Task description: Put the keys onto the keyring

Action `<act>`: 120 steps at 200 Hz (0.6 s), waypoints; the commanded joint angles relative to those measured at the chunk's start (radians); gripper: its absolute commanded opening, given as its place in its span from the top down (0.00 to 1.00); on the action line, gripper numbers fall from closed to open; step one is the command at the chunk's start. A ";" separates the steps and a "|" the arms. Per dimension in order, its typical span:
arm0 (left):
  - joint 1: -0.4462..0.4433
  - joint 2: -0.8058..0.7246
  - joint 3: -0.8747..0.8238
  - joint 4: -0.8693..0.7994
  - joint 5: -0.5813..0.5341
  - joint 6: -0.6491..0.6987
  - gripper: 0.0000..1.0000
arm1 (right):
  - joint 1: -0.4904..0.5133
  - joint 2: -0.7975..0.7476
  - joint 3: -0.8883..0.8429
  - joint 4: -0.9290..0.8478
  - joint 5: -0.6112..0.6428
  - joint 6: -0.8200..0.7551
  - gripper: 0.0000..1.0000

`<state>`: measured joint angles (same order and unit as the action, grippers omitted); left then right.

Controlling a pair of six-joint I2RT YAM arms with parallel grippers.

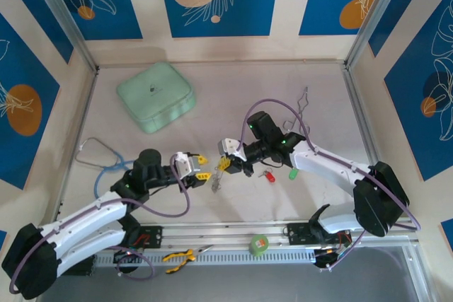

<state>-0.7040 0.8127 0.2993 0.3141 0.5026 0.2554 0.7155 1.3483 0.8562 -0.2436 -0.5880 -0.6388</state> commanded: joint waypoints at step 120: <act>-0.041 0.148 -0.002 0.184 0.056 -0.033 0.78 | 0.058 -0.003 -0.011 0.056 0.038 0.007 1.00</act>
<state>-0.7364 0.9596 0.2859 0.4427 0.5217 0.2249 0.7620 1.3388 0.8371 -0.1867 -0.5449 -0.6239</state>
